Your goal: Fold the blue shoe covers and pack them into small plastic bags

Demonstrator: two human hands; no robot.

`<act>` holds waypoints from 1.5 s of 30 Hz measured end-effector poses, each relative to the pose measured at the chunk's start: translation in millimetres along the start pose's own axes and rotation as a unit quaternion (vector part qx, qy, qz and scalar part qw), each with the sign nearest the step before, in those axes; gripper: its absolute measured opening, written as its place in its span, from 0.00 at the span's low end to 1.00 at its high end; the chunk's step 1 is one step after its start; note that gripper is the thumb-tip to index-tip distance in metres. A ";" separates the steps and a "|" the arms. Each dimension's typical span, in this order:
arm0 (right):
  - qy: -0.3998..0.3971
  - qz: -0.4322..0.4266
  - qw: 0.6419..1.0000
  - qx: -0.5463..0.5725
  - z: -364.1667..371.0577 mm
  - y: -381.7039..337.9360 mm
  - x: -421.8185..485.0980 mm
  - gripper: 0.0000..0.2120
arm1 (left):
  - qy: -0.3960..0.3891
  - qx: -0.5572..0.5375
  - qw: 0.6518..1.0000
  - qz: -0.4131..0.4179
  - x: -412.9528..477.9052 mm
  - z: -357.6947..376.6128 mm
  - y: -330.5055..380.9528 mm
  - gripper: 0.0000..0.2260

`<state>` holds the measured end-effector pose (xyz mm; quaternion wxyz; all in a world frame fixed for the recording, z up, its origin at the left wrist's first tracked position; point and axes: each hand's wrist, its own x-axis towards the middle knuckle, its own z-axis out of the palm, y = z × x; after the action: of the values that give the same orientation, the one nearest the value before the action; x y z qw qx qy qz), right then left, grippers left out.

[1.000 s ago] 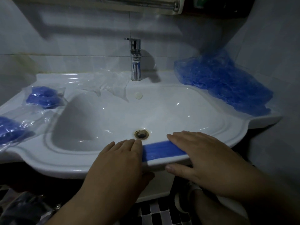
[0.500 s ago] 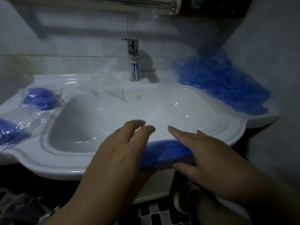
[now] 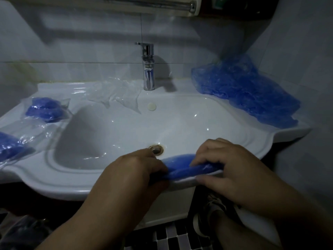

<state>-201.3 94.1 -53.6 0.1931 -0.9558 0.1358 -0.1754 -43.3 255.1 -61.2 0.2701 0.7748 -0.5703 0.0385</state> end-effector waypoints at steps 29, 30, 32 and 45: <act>0.024 0.155 0.987 -0.034 12.3 -10.1 20.8 0.10 | -0.030 0.017 0.999 0.022 7.4 -10.8 -25.1 0.23; 0.018 0.150 0.988 -0.036 11.8 -10.4 21.5 0.09 | -0.048 0.024 0.996 0.065 5.6 -4.0 -18.1 0.26; 0.010 0.146 0.988 -0.044 11.2 -10.3 22.8 0.09 | -0.092 0.072 0.987 0.114 1.0 6.8 -11.3 0.32; -0.043 -0.025 0.996 -0.080 13.0 -36.0 14.9 0.20 | -0.176 0.069 0.973 0.135 -1.6 14.2 -21.6 0.34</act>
<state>-175.9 125.4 -45.6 0.1170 -0.9779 0.1174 -0.1274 -27.8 254.4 -81.9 0.1037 0.7018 -0.7044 -0.0230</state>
